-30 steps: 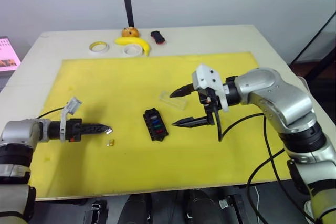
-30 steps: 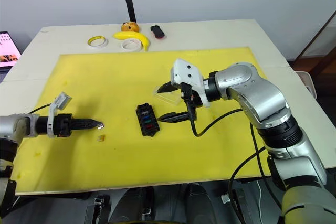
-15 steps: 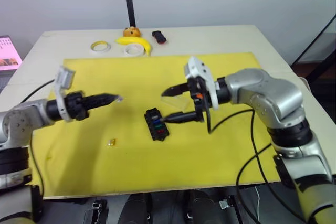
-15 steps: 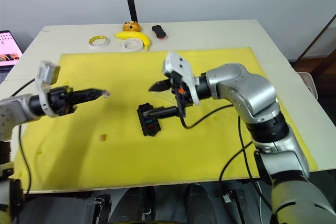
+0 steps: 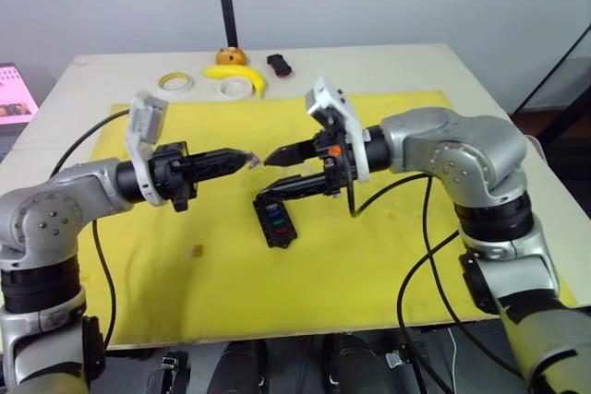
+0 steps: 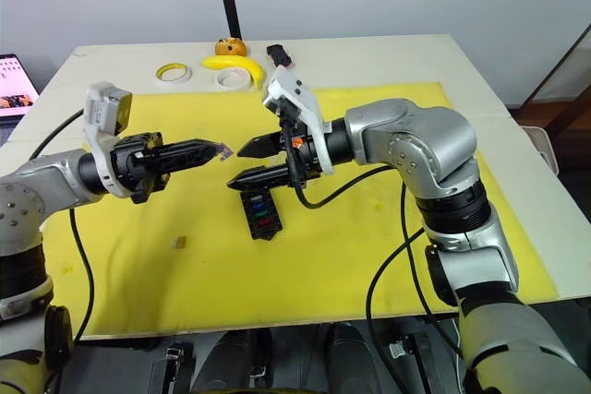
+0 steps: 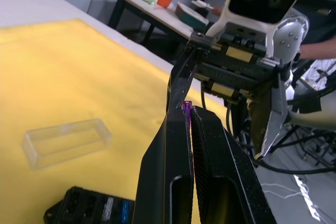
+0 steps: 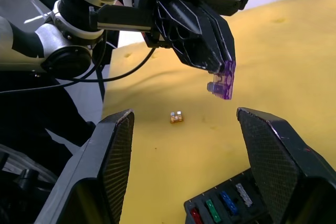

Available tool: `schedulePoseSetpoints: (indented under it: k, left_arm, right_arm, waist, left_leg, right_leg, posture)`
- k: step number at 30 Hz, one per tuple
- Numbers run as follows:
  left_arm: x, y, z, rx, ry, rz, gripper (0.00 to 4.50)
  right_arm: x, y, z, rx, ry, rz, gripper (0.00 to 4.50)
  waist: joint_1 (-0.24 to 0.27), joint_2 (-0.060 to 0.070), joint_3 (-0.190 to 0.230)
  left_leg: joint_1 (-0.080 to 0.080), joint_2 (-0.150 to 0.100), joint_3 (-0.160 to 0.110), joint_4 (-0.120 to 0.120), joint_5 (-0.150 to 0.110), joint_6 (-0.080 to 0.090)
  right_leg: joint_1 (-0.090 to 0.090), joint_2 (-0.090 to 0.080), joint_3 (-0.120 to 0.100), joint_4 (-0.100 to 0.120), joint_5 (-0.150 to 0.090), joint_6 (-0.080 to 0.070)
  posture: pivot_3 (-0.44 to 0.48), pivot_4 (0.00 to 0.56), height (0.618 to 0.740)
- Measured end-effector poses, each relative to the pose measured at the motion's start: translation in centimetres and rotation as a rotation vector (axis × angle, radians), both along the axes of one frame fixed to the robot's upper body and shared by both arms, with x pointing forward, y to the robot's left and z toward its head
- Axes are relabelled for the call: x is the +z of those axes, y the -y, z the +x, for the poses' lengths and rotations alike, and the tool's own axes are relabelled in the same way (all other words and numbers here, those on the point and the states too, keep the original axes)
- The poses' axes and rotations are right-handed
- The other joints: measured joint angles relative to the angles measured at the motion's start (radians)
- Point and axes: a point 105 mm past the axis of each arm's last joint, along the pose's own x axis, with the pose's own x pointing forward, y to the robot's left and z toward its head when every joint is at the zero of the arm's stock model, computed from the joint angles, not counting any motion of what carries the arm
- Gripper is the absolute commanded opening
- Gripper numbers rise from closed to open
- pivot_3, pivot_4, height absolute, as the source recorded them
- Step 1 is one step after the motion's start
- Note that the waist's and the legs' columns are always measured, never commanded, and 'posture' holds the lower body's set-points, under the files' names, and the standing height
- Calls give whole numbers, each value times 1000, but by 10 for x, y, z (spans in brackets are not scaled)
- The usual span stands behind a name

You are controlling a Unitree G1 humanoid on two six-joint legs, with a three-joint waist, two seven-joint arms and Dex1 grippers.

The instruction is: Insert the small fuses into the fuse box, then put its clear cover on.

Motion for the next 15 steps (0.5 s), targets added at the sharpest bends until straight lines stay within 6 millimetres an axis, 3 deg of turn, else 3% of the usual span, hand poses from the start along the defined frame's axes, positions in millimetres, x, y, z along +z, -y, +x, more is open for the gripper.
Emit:
schedulePoseSetpoints:
  k: [8,12,15]
  left_arm:
    - [-3,4,-1,-18,0,8,0]
    - [-5,4,-1,-19,-3,8,0]
    - [-3,4,-1,-21,8,3,0]
  right_arm:
    - [-2,-4,3,-10,-21,-8,3213]
    - [-2,-4,3,-7,-22,-8,1980]
    - [-2,-4,3,-9,-19,-11,1980]
  waist:
    - [0,0,0]
    - [0,0,0]
    - [0,0,0]
  left_leg:
    - [0,-1,0,0,0,0]
    - [0,-1,0,0,0,0]
    - [0,-1,0,0,0,0]
  right_leg:
    - [0,0,0,0,0,0]
    - [0,0,0,0,0,0]
    - [0,0,0,0,0,0]
  posture:
    - [0,150,740]
    - [0,150,740]
    - [0,150,740]
